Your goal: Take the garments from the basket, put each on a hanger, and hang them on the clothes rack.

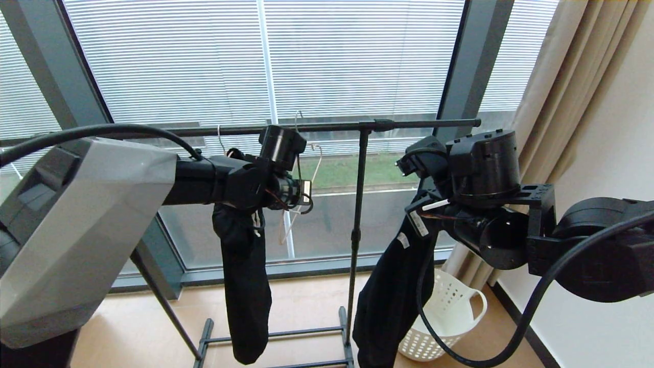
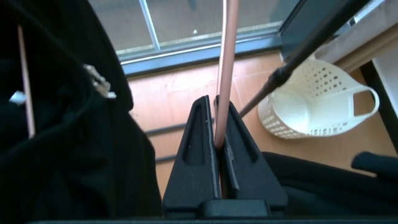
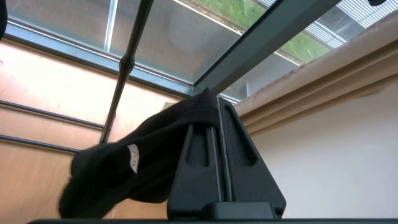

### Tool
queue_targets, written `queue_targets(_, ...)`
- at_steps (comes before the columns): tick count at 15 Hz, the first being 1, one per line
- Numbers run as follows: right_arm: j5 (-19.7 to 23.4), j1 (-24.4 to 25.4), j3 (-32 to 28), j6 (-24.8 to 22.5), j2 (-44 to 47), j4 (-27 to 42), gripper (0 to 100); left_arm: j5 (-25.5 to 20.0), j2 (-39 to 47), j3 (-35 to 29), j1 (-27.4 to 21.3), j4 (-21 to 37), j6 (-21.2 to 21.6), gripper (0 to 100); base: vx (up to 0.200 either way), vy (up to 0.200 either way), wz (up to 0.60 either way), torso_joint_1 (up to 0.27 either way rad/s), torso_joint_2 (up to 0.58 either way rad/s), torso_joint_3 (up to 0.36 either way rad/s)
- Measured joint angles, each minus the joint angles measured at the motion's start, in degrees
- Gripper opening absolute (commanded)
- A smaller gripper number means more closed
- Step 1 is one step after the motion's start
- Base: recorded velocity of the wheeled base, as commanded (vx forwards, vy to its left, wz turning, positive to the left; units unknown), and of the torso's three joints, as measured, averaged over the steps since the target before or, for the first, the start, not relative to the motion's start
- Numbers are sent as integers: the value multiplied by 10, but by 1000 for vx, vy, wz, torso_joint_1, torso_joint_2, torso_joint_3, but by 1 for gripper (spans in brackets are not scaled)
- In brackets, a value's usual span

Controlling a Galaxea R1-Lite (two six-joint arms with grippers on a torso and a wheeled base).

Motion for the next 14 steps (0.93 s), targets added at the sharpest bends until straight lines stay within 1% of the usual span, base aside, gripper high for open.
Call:
queue_targets(3,0,-1,0,0,0,0,0,1,-54,66,-14,-6,-6,0,0,0,0,0,0,0)
queue_targets(7,-1,-3,2,0,1,0,0,2,-145,203,-43,-57,-8,0,0,0,0,0,0,0)
queue_targets(12,-1,-3,5,0,0,0,0,1,-285,445,-71,-153,2,0,0,0,0,0,0,0)
queue_targets(14,-1,-3,11,0,0,0,0,-1,-342,528,-83,-172,12,0,0,0,0,0,0,0)
